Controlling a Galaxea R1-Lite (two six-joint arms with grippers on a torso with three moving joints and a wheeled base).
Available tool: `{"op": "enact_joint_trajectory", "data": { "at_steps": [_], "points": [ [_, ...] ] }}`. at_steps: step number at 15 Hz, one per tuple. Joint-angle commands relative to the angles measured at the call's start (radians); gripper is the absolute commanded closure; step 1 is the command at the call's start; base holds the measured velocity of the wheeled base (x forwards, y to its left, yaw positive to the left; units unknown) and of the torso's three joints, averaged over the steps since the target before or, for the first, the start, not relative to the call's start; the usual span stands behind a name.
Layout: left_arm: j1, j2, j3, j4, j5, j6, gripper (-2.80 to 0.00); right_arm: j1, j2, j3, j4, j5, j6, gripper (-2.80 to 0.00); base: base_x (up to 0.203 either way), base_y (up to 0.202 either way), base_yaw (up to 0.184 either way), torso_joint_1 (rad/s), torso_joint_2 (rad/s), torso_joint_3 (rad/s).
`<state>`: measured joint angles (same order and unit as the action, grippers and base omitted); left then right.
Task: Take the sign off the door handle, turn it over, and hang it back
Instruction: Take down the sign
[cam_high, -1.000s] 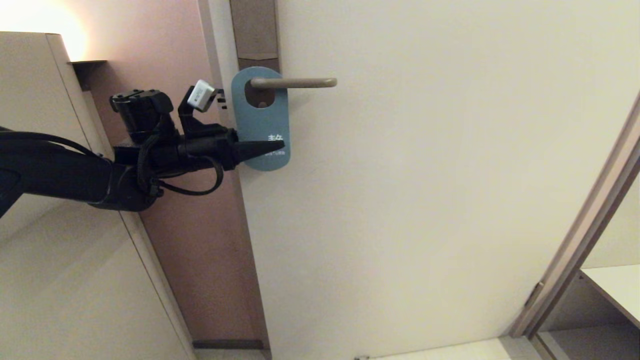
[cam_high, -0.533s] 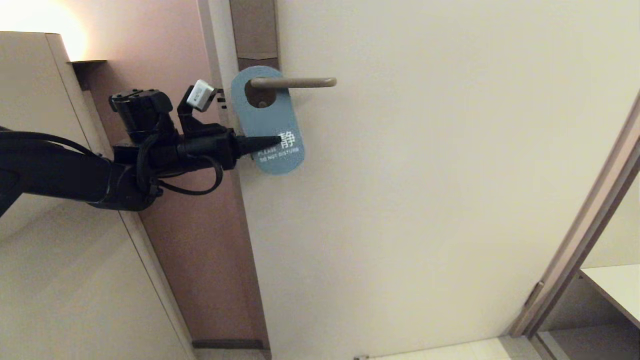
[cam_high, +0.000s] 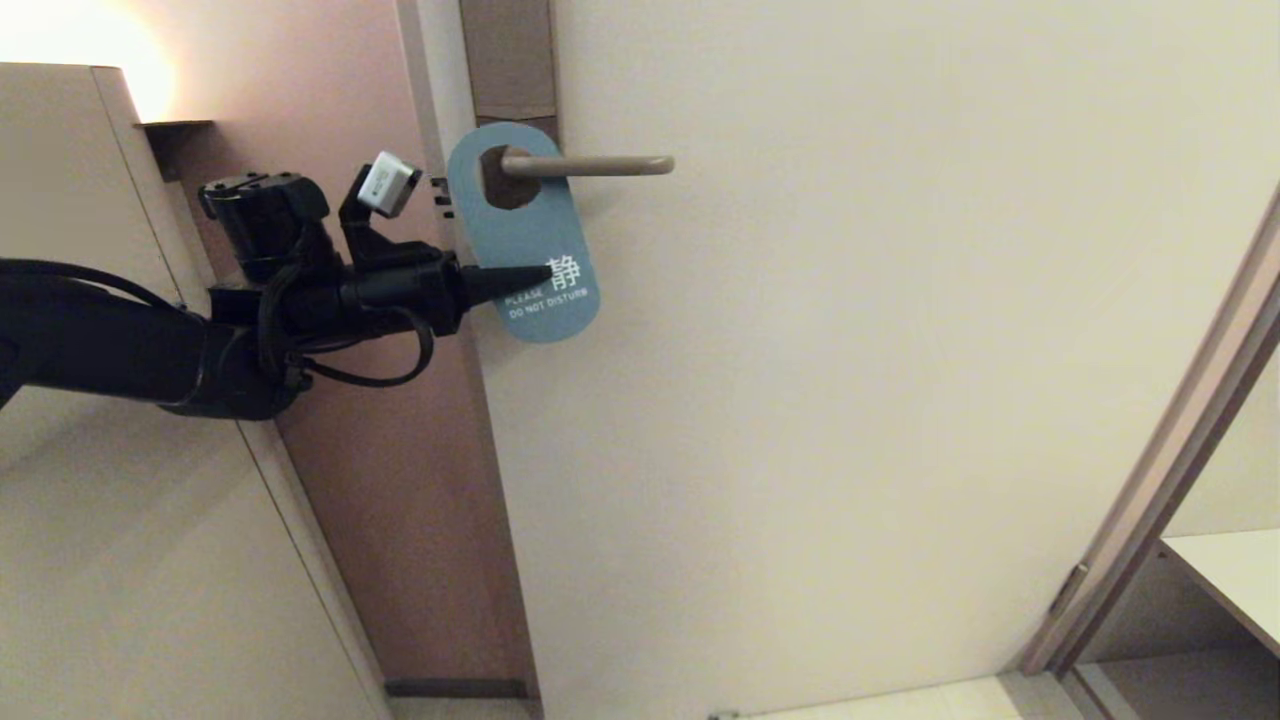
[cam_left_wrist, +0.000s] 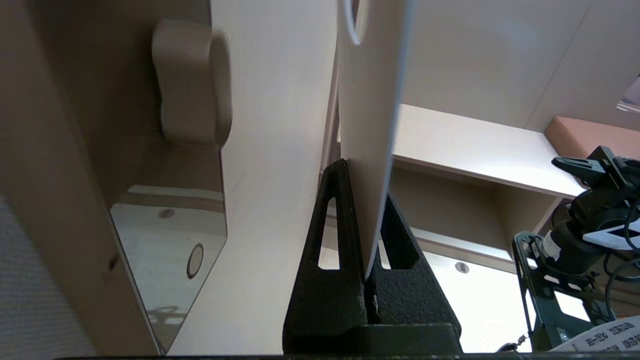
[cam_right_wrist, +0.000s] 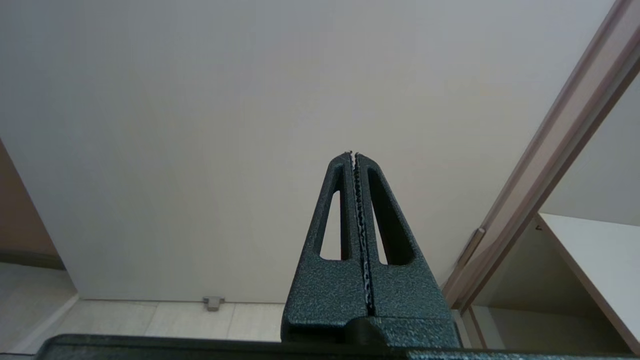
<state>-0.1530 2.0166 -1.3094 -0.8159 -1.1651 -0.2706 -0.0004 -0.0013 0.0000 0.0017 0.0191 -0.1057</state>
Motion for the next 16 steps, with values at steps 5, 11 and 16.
{"op": "enact_joint_trajectory", "data": {
  "at_steps": [5,11,16],
  "points": [
    [0.003,-0.071,0.035,-0.005,-0.002,-0.002,0.0,0.0,0.001,0.0,0.0,0.001,0.0,0.0,0.0,0.0,0.0,0.0,0.0,0.0],
    [0.003,-0.133,0.119,-0.005,0.049,0.007,0.0,0.0,0.001,0.0,0.0,0.001,0.0,0.0,0.0,0.0,0.0,0.0,0.0,0.0],
    [0.003,-0.134,0.137,-0.005,0.109,0.052,0.0,0.0,0.001,0.0,0.0,0.001,0.0,0.0,0.0,0.0,0.0,0.0,0.0,0.0]
  ]
}}
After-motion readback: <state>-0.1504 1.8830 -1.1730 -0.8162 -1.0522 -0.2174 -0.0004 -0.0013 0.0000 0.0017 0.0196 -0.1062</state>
